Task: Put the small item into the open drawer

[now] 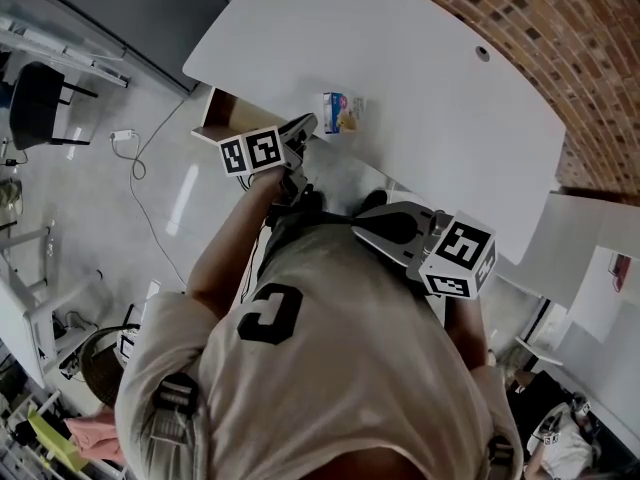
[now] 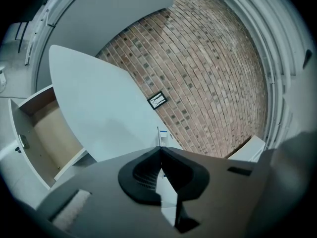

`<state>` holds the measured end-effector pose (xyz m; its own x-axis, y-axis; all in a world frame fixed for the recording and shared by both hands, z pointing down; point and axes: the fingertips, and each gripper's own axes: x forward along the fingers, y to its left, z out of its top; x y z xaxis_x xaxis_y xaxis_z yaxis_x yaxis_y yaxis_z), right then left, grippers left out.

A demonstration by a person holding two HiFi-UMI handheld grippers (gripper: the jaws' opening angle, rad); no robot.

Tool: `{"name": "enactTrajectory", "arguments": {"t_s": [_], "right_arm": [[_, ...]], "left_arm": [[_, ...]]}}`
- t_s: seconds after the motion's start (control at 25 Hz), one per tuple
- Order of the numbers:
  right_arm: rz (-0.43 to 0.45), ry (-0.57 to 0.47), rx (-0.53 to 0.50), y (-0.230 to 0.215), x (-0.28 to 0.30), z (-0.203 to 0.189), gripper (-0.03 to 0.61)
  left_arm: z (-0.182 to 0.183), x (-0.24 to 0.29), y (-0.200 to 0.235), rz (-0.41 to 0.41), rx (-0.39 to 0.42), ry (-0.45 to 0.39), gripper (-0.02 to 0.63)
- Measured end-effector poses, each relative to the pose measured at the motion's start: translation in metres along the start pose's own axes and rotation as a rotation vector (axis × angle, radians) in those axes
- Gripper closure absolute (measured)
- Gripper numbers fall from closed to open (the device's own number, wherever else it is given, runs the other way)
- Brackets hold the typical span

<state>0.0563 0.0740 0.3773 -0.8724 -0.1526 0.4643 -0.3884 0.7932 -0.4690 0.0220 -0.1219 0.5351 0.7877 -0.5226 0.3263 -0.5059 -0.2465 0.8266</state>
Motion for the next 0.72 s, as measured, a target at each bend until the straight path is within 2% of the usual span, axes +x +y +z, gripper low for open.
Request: {"name": "enactTrajectory", "arguments": {"t_s": [0.48,0.72], "right_arm": [[0.000,0.001,0.051,0.010,0.002,-0.008,0.574],[0.025,-0.021,0.034,0.006,-0.017,-0.012,0.574]], "left_arm": [[-0.010,-0.010,-0.009,-0.033,-0.008,0.036,0.612],[-0.013,-0.007,-0.030,-0.033,0.013,0.028,0.612]]}}
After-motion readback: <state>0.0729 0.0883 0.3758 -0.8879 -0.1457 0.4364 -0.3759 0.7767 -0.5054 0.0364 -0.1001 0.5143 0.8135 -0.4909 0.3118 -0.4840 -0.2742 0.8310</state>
